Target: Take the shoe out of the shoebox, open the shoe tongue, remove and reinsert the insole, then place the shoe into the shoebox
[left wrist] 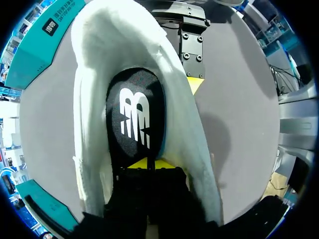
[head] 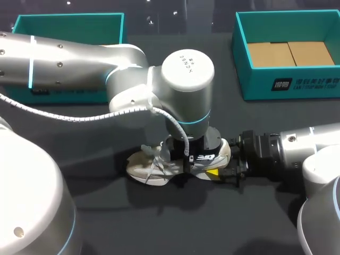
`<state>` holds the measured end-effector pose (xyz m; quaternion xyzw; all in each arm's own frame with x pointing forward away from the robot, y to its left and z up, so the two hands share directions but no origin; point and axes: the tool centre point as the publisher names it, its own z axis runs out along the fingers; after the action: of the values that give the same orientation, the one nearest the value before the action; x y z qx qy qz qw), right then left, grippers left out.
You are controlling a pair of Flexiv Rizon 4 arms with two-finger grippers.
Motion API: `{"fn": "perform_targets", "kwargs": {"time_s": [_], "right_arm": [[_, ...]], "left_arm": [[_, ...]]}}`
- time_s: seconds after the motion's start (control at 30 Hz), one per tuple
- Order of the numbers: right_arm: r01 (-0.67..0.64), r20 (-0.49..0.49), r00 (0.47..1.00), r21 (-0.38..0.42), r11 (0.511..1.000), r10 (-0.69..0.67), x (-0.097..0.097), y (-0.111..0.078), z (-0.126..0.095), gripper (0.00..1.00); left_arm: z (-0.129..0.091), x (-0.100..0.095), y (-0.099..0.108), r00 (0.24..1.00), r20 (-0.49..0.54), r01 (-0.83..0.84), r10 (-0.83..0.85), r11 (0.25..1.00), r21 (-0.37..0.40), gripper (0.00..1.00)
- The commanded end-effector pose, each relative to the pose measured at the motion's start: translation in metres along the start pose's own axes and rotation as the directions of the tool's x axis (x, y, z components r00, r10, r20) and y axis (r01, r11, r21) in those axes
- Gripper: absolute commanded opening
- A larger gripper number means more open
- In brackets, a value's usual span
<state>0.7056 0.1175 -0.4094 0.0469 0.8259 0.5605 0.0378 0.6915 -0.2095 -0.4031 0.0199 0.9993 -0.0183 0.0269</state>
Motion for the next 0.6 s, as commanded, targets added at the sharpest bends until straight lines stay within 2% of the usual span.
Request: {"fn": "perform_targets", "kwargs": {"time_s": [0.03,0.33,0.6], "right_arm": [[0.0,0.0,1.0,0.003,1.0,0.0,0.0,0.0,0.0,0.0],[0.0,0.0,1.0,0.003,1.0,0.0,0.0,0.0,0.0,0.0],[0.0,0.0,1.0,0.003,1.0,0.0,0.0,0.0,0.0,0.0]], "left_arm": [[0.016,-0.006,0.003,1.0,-0.015,0.0,0.001,1.0,0.027,0.0],[-0.004,-0.014,0.021,0.989,-0.142,0.064,-0.048,0.992,0.111,0.0],[-0.016,-0.015,0.023,0.978,-0.201,0.082,-0.048,0.983,0.165,0.0]]}}
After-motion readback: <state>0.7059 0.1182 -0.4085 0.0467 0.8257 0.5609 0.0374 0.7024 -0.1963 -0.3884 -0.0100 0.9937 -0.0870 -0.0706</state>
